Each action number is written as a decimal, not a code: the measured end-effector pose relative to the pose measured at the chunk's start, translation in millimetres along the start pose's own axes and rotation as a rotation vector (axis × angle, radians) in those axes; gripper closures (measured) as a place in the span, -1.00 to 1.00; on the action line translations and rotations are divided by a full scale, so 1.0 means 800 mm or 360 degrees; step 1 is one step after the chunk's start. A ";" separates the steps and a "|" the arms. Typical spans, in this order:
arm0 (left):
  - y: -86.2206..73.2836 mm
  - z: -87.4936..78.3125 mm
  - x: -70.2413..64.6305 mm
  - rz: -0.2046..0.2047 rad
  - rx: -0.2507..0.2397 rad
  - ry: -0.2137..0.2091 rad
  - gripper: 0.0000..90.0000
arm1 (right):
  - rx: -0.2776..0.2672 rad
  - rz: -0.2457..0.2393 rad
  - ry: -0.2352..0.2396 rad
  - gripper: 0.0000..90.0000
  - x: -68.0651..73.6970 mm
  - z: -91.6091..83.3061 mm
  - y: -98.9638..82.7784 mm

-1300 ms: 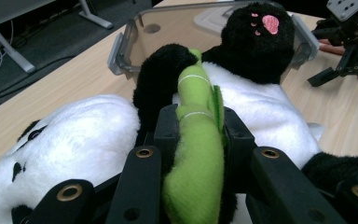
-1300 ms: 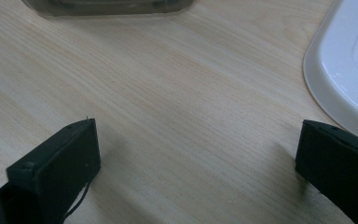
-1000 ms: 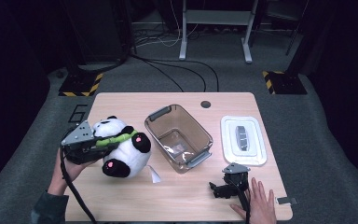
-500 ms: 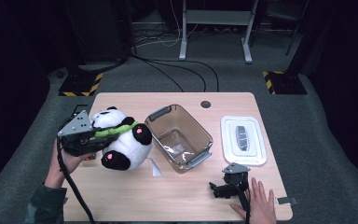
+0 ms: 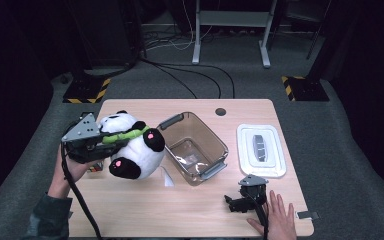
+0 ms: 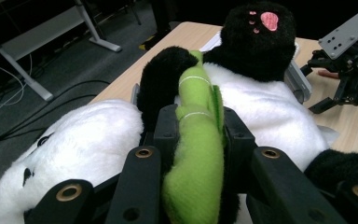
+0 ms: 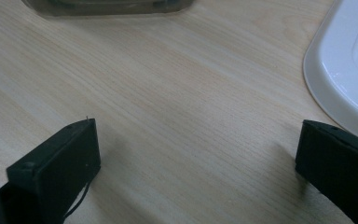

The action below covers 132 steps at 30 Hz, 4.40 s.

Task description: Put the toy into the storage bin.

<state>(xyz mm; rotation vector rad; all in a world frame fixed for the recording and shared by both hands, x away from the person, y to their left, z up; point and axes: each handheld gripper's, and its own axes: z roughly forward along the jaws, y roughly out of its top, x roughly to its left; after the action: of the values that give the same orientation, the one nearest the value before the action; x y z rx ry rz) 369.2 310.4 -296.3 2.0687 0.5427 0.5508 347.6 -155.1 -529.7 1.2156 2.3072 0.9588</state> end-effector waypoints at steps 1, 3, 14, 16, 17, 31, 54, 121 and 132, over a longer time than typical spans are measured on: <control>0.000 0.000 0.001 -0.0001 -0.0004 0.0010 0.62 | 0.0000 0.0000 0.0000 -1.00 0.000 0.000 0.000; 0.001 -0.001 0.002 -0.0011 -0.0013 0.0010 0.62 | 0.0000 0.0000 0.0000 -1.00 0.000 0.000 0.000; 0.019 0.001 0.016 0.0012 -0.0058 0.0021 0.61 | 0.0000 -0.0001 0.0000 -1.00 0.000 0.000 0.000; 0.023 0.003 0.018 0.0016 -0.0055 0.0022 0.61 | 0.0000 -0.0001 0.0000 -1.00 0.000 0.000 0.000; 0.024 0.004 0.018 0.0007 -0.0061 0.0023 0.61 | 0.0000 0.0000 0.0000 -1.00 0.000 0.000 0.000; 0.054 0.017 0.023 0.0092 -0.0093 -0.0007 0.61 | 0.0000 0.0000 0.0000 -1.00 0.000 0.000 0.000; 0.100 0.063 0.013 0.0210 -0.0092 -0.0093 0.60 | 0.0000 -0.0001 0.0000 -1.00 0.000 0.000 0.000; 0.080 0.234 -0.027 0.0242 0.0075 -0.0408 0.58 | -0.0002 0.0000 -0.0001 -1.00 0.000 0.000 0.000; 0.069 0.247 -0.031 0.0190 0.0108 -0.0450 0.52 | -0.0003 -0.0001 -0.0003 -1.00 0.000 0.000 0.000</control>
<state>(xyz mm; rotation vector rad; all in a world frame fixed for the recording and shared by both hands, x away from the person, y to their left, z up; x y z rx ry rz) 471.5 139.4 -351.5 2.2067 0.2775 0.3029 347.8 -155.2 -529.8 1.2147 2.3044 0.9590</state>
